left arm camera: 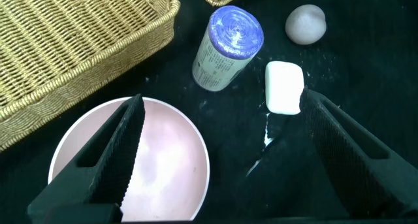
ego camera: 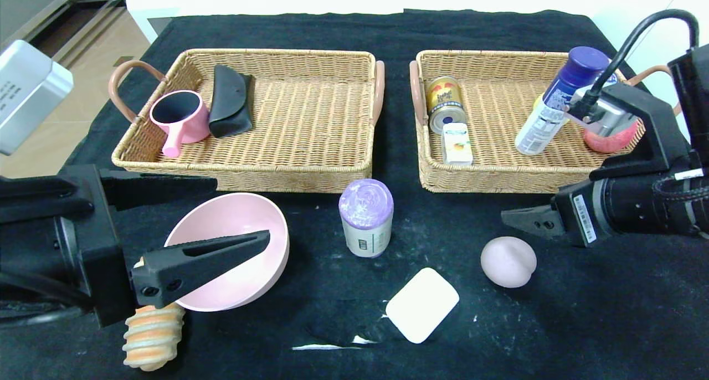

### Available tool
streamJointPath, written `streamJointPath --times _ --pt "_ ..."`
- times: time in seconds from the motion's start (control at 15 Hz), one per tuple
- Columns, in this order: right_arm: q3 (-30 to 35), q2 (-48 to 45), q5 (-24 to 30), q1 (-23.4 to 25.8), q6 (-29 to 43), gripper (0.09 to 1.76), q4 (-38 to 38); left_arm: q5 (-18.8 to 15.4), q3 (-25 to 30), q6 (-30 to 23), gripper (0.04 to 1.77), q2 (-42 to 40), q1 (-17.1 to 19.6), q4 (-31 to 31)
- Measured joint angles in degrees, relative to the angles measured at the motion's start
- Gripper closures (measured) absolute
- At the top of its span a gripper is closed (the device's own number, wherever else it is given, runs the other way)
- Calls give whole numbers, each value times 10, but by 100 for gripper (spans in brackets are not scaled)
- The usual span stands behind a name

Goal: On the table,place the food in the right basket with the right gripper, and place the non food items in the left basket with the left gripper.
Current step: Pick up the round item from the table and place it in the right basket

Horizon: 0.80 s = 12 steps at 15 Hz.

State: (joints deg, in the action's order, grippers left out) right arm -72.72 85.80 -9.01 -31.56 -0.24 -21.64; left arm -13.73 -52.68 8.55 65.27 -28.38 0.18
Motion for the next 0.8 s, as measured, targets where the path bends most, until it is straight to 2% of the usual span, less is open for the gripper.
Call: streamJointPath --times 0.27,0.8 --pt "32 9 -1 -17 -2 15 3 0 0 0 9 2 0 0" --pt "49 41 -7 -22 -1 15 5 0 1 0 9 4 0 0"
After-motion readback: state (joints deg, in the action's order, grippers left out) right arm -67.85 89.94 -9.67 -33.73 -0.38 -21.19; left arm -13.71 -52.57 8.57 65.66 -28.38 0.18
